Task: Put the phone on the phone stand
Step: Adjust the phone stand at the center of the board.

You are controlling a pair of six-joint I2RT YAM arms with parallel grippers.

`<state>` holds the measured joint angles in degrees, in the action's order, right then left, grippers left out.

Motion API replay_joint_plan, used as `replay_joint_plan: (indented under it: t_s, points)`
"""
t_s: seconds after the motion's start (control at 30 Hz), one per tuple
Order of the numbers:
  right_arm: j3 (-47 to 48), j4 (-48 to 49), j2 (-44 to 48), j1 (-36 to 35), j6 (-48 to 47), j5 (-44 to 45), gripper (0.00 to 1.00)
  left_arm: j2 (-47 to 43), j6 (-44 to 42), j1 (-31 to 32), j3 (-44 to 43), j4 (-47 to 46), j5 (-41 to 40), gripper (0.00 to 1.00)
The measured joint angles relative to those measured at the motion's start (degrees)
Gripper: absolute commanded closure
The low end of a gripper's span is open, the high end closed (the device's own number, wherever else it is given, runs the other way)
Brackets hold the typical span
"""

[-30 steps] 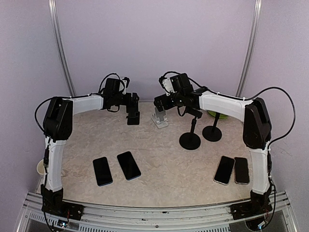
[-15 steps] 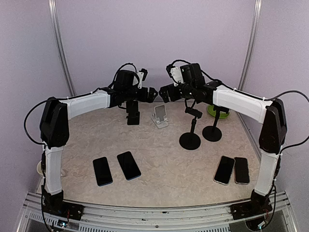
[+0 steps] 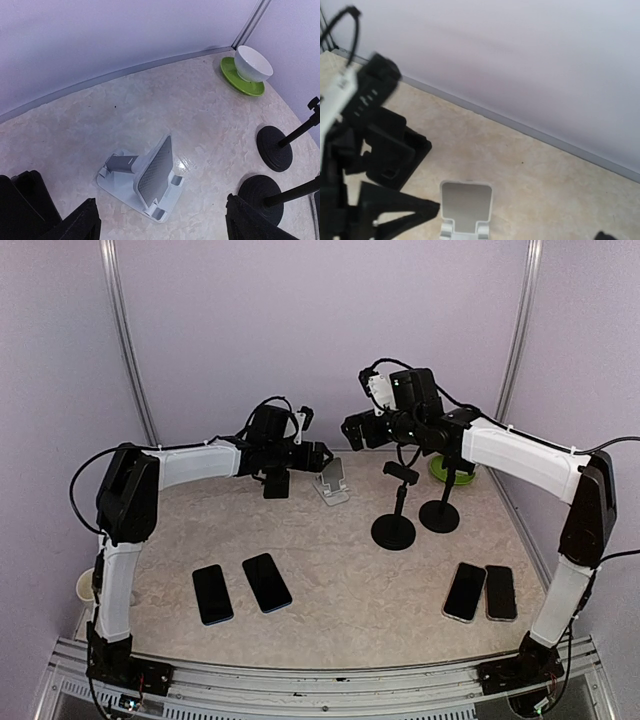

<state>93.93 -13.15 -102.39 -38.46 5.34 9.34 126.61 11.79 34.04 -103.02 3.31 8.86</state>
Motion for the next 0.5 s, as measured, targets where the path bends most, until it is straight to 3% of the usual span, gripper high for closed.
replay_joint_plan:
  t_s: [0.2, 0.4, 0.5]
  points:
    - [-2.4, 0.72, 0.44, 0.0, 0.04, 0.13, 0.0, 6.64, 0.15, -0.61, -3.8, 0.68, 0.07, 0.41]
    - [-2.84, 1.07, 1.05, 0.0, 0.04, 0.5, 0.0, 10.64, 0.13, -1.79, -6.78, 2.29, 0.22, 0.71]
    - [-2.84, 1.36, 1.31, 0.0, 0.07, 0.57, 0.0, 10.73, -0.28, -2.23, -7.28, 2.25, 0.59, 0.74]
